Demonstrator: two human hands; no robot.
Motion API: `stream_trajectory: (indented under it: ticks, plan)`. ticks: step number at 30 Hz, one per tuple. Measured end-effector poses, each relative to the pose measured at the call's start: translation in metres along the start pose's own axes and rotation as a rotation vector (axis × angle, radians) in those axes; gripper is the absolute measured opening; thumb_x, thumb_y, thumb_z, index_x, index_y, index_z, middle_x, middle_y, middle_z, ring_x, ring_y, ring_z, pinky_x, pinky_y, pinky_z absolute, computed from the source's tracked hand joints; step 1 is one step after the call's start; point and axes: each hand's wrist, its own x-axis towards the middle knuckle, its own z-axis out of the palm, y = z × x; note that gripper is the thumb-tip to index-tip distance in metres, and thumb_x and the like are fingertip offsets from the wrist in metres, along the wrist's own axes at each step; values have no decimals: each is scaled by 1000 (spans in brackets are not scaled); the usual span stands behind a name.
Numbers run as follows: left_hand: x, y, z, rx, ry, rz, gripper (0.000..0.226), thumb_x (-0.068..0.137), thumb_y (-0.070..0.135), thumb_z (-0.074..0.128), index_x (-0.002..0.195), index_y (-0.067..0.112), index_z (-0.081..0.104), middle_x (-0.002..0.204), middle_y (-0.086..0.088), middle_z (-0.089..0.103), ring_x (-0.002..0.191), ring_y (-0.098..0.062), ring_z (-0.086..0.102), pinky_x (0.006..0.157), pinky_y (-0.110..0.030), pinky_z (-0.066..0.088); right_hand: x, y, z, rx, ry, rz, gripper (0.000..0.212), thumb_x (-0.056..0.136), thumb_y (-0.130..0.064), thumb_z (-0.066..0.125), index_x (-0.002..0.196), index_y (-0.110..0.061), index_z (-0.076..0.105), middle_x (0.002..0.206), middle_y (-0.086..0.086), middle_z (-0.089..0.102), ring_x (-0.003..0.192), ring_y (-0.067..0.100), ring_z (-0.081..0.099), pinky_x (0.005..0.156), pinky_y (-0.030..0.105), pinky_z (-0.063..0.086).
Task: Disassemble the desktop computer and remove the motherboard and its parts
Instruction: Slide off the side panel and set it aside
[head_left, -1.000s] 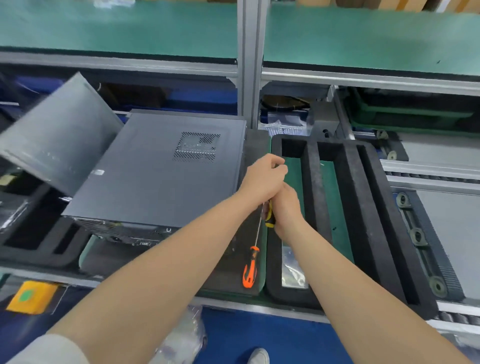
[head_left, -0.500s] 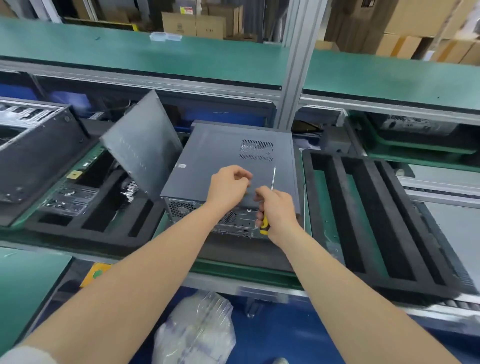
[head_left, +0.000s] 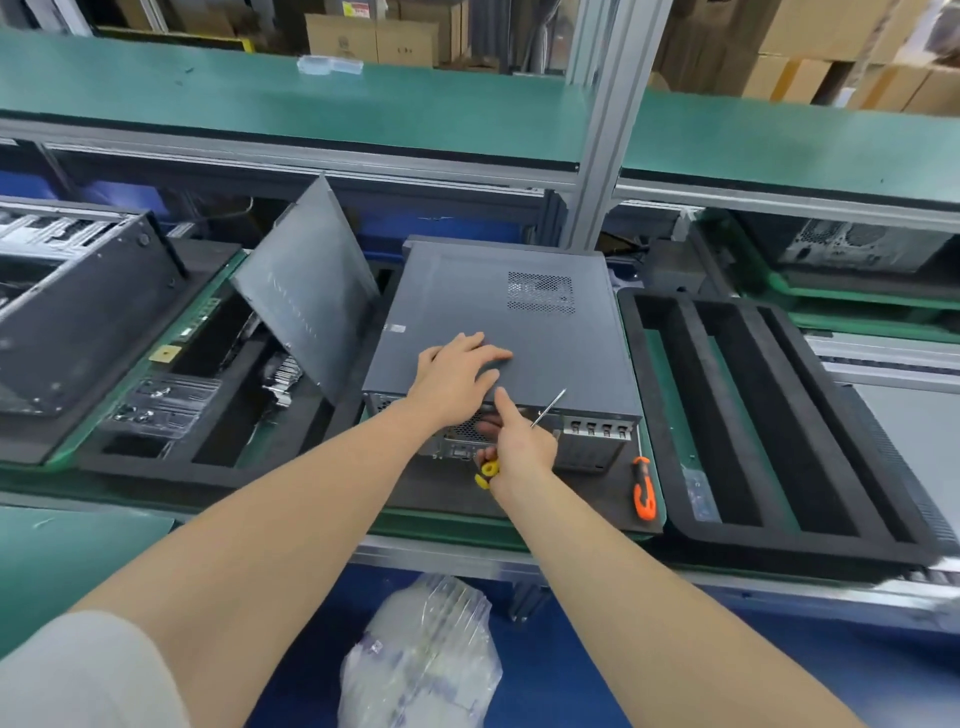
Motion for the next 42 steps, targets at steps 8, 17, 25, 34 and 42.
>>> stream_trajectory:
  ticks: [8, 17, 25, 34, 42]
  plan:
    - [10, -7, 11, 250, 4, 112, 48, 113, 38, 22, 160, 46, 25, 171, -1, 18, 158, -24, 14, 125, -48, 13, 6, 16, 14, 95, 50, -86, 35, 83, -45, 82, 81, -11, 73, 66, 2, 75, 41, 12, 57, 46, 26, 47]
    - [7, -8, 16, 278, 37, 118, 49, 113, 37, 21, 161, 41, 21, 172, -1, 16, 159, -24, 12, 128, -48, 11, -2, 20, 20, 297, 20, -125, 21, 87, -25, 80, 84, -6, 70, 65, 5, 70, 54, 12, 67, 50, 24, 54]
    - [4, -9, 17, 286, 58, 128, 49, 112, 37, 22, 161, 41, 21, 172, -1, 17, 159, -23, 13, 127, -47, 13, 4, 27, 24, 322, 82, -149, 24, 82, -29, 81, 79, -10, 66, 63, 2, 71, 50, 10, 64, 42, 20, 47]
    - [5, -10, 19, 300, 85, 135, 48, 112, 37, 23, 160, 41, 26, 170, 0, 24, 157, -22, 18, 126, -46, 16, 8, 32, 28, 377, 63, -165, 24, 78, -31, 82, 80, -12, 68, 75, 6, 76, 61, 16, 70, 50, 27, 52]
    - [5, -18, 18, 253, 38, 172, 50, 112, 40, 16, 161, 42, 20, 172, 0, 17, 158, -23, 13, 126, -45, 10, 2, 42, -11, 360, 53, -151, 27, 97, -34, 62, 94, -9, 71, 72, 3, 54, 46, 12, 52, 50, 31, 48]
